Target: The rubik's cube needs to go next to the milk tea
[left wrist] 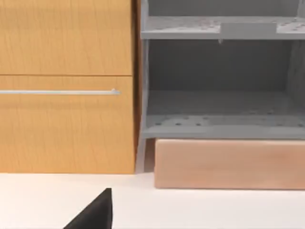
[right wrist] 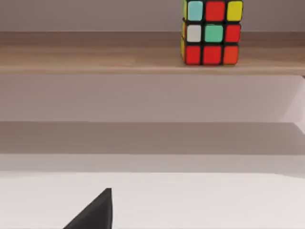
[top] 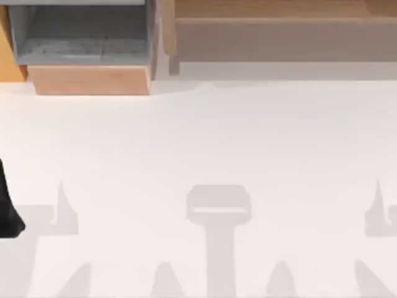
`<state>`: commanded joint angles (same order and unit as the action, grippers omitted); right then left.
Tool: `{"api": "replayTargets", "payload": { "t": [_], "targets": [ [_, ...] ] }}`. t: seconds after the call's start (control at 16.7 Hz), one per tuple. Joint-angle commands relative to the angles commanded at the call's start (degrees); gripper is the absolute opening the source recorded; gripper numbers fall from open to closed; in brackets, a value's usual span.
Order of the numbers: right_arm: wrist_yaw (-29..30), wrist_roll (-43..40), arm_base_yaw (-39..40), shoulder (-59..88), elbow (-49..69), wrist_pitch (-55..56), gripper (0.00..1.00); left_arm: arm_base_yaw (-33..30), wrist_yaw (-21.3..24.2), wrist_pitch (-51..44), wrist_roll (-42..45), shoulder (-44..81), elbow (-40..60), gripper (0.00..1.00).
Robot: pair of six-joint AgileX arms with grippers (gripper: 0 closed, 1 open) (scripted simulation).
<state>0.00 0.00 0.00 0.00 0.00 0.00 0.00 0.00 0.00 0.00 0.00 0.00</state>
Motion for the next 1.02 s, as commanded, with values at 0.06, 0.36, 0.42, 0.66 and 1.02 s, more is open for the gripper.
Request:
{"api": "replayTargets", "payload": {
  "t": [0.06, 0.36, 0.42, 0.66, 1.02],
  "targets": [
    [0.0, 0.0, 0.0, 0.0, 0.0, 0.0, 1.0, 0.0, 0.0, 0.0, 0.0, 0.0, 0.0, 1.0],
    [-0.2, 0.1, -0.5, 5.8, 3.0, 3.9, 1.0, 0.0, 0.0, 0.0, 0.0, 0.0, 0.0, 1.0],
    [-0.3, 0.1, -0.7, 8.7, 4.3, 5.7, 1.0, 0.0, 0.0, 0.0, 0.0, 0.0, 0.0, 1.0],
    [-1.0, 0.3, -1.6, 25.5, 11.7, 15.4, 1.0, 0.0, 0.0, 0.0, 0.0, 0.0, 0.0, 1.0],
    [-2.4, 0.5, -3.4, 58.6, 25.3, 33.2, 1.0, 0.0, 0.0, 0.0, 0.0, 0.0, 0.0, 1.0]
  ]
}}
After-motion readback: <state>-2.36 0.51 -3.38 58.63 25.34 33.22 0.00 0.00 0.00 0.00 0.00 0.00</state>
